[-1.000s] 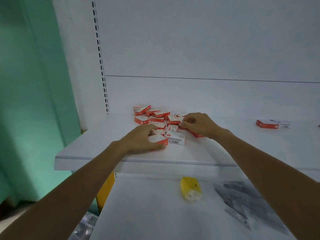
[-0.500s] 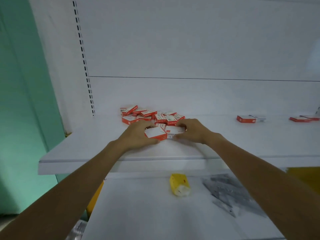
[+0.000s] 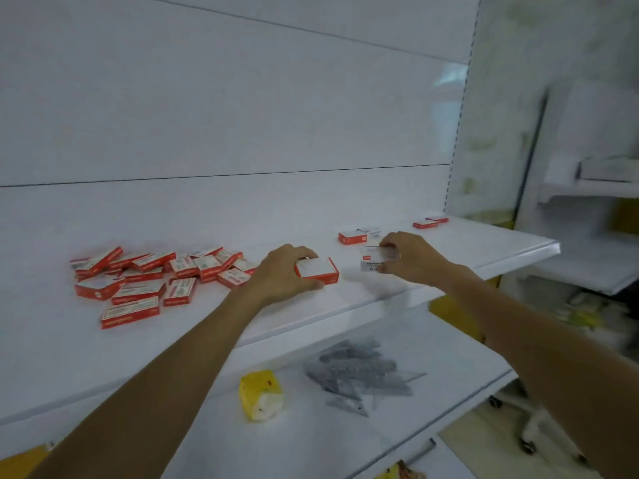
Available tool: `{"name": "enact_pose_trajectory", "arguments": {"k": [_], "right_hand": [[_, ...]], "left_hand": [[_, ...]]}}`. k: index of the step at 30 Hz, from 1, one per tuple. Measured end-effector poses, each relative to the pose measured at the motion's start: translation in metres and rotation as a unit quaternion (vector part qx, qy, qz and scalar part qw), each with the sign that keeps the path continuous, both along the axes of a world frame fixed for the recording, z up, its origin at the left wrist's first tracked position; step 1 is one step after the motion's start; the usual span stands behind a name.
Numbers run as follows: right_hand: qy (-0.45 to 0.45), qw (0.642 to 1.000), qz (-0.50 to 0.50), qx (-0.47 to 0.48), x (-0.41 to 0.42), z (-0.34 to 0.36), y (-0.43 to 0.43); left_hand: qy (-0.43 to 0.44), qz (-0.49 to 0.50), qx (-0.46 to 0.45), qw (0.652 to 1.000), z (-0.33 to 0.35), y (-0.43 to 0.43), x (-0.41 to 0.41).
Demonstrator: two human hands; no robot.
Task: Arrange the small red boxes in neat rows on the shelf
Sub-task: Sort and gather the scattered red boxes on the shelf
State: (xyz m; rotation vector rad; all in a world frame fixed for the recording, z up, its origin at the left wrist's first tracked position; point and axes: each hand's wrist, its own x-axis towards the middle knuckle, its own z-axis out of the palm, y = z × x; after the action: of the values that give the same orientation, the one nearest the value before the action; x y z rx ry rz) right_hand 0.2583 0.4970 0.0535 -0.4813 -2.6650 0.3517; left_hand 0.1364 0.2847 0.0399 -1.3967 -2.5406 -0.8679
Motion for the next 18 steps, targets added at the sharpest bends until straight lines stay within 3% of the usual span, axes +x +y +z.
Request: {"name": "enact_pose_trajectory", "arguments": {"k": [7, 18], "right_hand": [[0.015, 0.998, -0.061, 0.0, 0.035, 0.001, 0.069], [-0.017, 1.0, -0.024, 0.007, 0.015, 0.001, 0.213]], "left_hand": [[-0.004, -0.048, -0.004, 0.999, 0.002, 0.089, 0.016], [-0.001, -0.03, 0.017, 0.999, -0.002, 0.235, 0.009]]}}
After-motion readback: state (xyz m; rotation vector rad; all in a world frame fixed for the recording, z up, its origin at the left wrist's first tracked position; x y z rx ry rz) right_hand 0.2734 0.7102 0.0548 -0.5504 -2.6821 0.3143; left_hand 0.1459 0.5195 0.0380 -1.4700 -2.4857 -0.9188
